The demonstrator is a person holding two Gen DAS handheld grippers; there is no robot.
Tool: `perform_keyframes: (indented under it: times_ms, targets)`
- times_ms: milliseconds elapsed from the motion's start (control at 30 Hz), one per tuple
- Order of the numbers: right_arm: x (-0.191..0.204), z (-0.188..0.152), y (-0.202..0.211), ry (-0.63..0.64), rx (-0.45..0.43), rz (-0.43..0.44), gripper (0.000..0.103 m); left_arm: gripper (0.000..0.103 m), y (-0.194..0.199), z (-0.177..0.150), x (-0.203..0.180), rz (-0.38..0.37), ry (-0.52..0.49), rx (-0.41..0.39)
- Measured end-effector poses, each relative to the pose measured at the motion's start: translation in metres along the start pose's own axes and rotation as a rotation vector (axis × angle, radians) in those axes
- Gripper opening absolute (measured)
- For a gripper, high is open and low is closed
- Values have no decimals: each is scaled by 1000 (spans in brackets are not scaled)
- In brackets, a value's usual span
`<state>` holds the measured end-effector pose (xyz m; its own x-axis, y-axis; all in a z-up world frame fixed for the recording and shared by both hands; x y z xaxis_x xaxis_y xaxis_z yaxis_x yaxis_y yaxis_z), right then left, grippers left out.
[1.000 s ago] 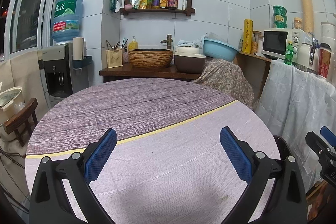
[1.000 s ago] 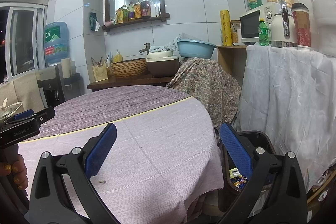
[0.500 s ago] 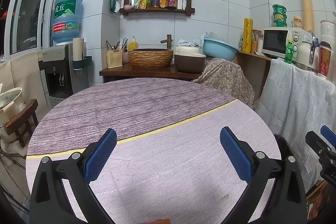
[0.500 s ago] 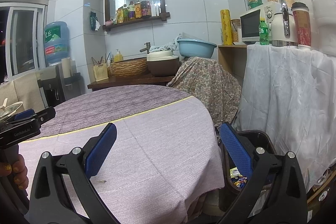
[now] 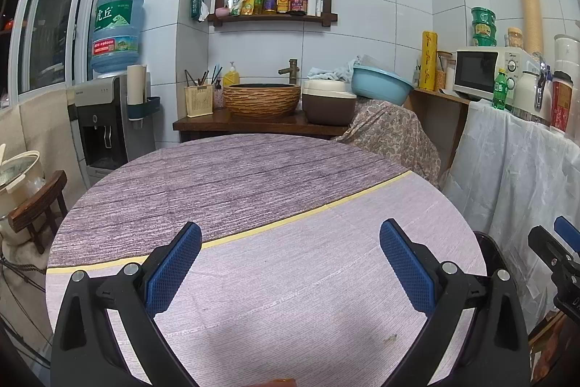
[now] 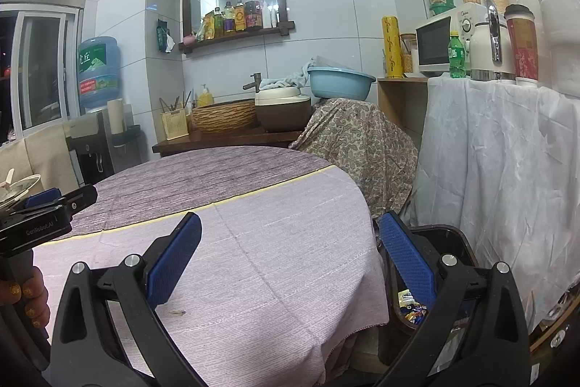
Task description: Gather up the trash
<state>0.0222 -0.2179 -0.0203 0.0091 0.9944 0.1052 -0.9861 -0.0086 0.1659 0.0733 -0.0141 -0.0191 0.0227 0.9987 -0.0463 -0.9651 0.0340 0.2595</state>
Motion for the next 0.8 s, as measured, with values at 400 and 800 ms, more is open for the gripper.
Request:
perform_keyframes:
  times_ms: [400,800]
  targets:
    - [1,0,-1,1,3,3,97,98,0,-1,0,-3,-3,3]
    - [1,0,-1,0,3,2,97,98,0,-1,-3,-7,-6,1]
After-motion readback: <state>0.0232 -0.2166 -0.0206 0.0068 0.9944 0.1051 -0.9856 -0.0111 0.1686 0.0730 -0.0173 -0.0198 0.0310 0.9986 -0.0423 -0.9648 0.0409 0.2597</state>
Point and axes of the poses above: each gripper's, at about its wrist camera, not at the fingertips, and y roughly against the way its jaws point, x to its left, z to its top, the point moved 3 cm from there along -y, roughly the way its jaws point, and after that the axes turned 7 degrees about -x, right-handed, at the moved point
